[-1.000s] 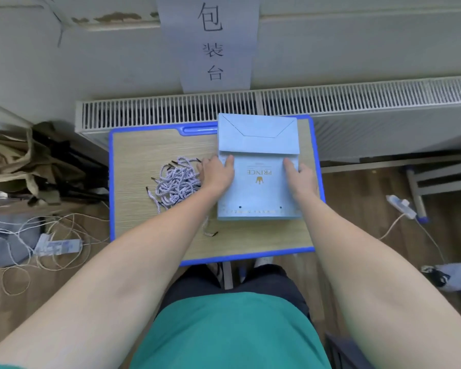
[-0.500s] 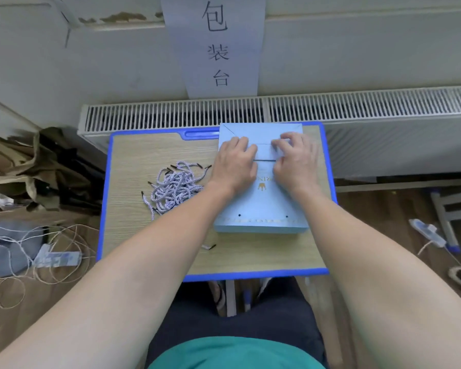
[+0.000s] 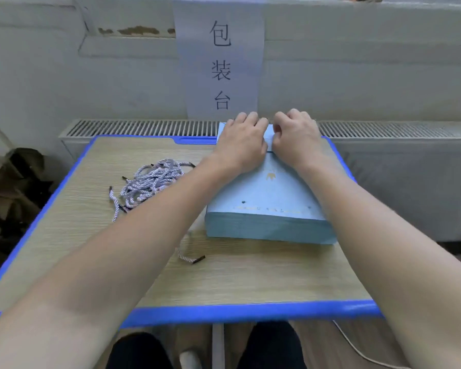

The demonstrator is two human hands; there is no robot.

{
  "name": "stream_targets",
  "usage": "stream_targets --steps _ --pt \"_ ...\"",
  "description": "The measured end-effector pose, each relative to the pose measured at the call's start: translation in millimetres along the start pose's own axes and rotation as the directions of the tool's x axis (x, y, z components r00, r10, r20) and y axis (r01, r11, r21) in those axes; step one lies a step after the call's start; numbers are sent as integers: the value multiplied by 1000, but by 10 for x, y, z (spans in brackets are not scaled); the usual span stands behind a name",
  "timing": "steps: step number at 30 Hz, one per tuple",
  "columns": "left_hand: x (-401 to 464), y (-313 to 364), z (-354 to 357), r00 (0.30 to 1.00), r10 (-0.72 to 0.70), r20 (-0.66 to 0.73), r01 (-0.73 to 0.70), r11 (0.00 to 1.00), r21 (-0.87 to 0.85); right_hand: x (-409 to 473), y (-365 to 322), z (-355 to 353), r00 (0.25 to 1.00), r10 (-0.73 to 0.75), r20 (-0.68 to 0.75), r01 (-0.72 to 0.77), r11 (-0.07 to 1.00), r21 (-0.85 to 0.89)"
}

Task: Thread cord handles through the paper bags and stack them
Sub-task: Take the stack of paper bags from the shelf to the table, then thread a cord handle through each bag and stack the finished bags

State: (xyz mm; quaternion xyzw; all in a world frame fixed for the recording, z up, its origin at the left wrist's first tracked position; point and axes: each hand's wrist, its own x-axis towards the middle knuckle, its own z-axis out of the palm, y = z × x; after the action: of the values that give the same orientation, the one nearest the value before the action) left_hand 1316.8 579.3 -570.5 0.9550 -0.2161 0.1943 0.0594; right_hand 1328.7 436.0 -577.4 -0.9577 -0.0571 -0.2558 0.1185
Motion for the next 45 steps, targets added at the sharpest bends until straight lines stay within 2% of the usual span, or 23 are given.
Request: stream_targets --steps 5,9,17,23,28,38,45 --pt "-198 23 -9 998 -25 57 30 995 -96 -186 -146 -145 977 68 203 -45 992 -117" --pt "-223 11 -26 998 -47 45 55 981 -188 -325 -219 -186 943 112 314 -90 993 -83" --pt "-277 -51 -58 996 -88 -13 80 946 -314 -452 -219 -123 961 121 248 -121 992 -15" --pt "-420 -176 -184 993 11 118 35 921 -388 -405 -257 -187 944 170 281 -173 985 -15" --pt "-570 -180 -172 994 46 101 -9 939 -344 -402 -293 -228 938 195 288 -197 980 -22" --pt "-602 -98 -225 994 36 102 -25 993 -113 -471 -333 -199 948 203 246 -194 979 -62" --pt "-488 -127 -146 998 16 62 -10 996 -91 -475 -362 -238 950 187 251 -178 982 -58"
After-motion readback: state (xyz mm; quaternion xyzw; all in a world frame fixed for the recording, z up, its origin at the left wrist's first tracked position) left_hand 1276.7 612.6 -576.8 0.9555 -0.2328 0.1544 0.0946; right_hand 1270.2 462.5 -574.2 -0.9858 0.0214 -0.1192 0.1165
